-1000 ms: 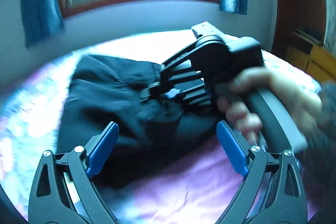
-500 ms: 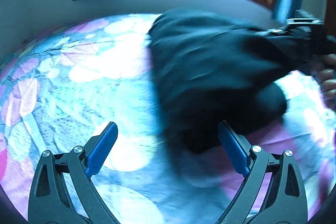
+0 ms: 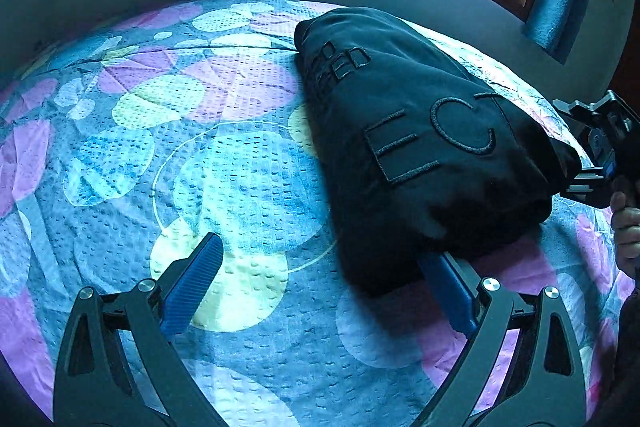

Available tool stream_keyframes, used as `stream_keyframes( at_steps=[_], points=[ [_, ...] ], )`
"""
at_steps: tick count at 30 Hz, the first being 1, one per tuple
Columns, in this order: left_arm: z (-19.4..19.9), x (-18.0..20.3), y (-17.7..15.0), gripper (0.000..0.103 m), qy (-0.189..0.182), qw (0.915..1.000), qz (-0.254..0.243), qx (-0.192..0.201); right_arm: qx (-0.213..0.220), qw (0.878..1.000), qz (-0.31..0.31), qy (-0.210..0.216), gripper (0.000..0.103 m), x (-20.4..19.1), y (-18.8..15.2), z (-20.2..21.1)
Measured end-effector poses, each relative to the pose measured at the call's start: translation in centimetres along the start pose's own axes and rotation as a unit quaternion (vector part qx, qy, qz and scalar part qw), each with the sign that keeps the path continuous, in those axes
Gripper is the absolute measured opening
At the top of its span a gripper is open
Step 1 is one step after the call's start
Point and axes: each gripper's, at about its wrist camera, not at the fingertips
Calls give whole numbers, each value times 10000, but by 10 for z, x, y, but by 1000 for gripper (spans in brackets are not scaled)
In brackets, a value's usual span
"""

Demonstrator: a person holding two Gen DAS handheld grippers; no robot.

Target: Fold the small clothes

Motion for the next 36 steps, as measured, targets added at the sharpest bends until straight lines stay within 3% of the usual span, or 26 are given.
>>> stream_keyframes(
  at_steps=[3,6,7,8,10,12,18,21,25,27,31,36],
  points=[
    [-4,-2,1,97,-37,10000,55,-39,-140,9997,161,-150,70,-8,-12,-1],
    [-6,-2,4,97,26,10000,-32,21,-343,9962,380,-698,67,-8,-22,-13],
    [-7,-2,4,97,36,10000,-52,25,-330,9952,467,-795,46,-9,-25,-15],
    [-7,-3,5,97,27,10000,-51,18,-340,9939,548,-898,36,-12,-23,-23],
    [-8,-7,6,97,5,10000,-4,7,-384,9916,744,-988,26,-21,-25,-30],
    [-9,-9,6,97,-1,10000,11,21,-295,9906,944,-945,23,-35,-28,-27],
    [-17,-24,5,98,-326,9984,428,-184,-96,9903,1293,-500,21,-66,-34,-17],
    [-22,-26,2,98,-462,9971,511,-309,-34,9930,1002,-620,20,-35,-35,-13],
    [-21,-17,1,98,-366,9984,316,-279,-12,9968,398,-690,18,16,-34,-29],
    [-20,-16,1,98,-354,9985,319,-255,87,9984,251,-498,18,19,-34,-24],
    [-20,-18,1,98,-394,9982,356,-268,204,9956,699,-595,18,-7,-36,-13],
    [-22,-14,0,98,-397,9983,286,-304,194,9977,352,-539,17,22,-34,-22]
  ],
)
Point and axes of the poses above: each gripper's, at about its wrist camera, not at the fingertips, and z roughly against the way its jaws point, x to its right, y to its top, and after that the axes turned 11 degrees about y, right-handed
